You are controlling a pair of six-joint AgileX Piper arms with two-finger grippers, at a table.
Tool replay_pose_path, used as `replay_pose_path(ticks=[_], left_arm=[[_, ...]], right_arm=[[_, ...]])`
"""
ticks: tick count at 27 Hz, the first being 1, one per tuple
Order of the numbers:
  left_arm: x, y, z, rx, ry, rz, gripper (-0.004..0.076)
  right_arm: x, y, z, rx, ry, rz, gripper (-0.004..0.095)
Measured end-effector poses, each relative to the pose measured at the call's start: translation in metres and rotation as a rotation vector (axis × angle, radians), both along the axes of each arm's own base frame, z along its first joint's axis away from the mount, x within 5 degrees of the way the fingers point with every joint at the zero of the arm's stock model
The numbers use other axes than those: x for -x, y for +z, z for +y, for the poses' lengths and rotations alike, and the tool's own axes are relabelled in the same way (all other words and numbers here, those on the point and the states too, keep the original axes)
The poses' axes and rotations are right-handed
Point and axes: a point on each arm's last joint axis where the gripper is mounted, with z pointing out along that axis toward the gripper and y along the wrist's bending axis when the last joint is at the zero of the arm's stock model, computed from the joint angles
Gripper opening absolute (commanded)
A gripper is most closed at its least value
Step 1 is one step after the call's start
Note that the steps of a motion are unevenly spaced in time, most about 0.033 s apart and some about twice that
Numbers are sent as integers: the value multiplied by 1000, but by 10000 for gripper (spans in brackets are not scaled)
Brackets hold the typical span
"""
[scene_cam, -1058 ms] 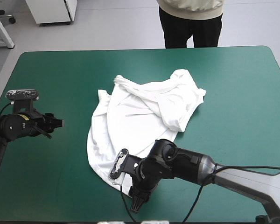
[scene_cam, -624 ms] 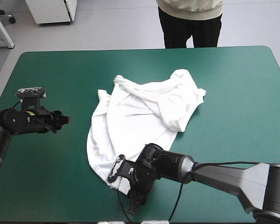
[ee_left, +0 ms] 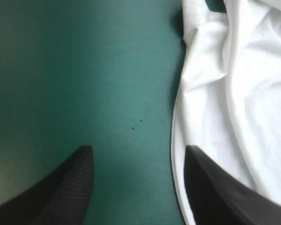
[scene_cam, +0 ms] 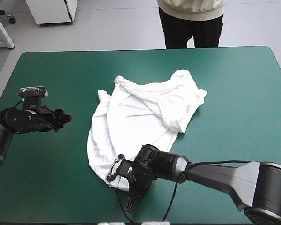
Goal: Fold the cloth
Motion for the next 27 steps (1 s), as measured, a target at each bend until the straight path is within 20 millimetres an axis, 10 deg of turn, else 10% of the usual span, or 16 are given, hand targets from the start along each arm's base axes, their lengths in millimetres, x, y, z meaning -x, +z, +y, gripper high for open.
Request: replay_pose_path(ticks=[9,19,27], left_arm=[[-43,-1,-11,161,-72,-19,420],[-93,-35,-10,145,-85,8,420],[-143,-53,-52,121,-193,-11,420]], right_arm=[[6,43,-39,73,-83,-80,0],[3,37,-32,44,-101,-84,-17],[2,34,-29,30,-125,-82,-17]])
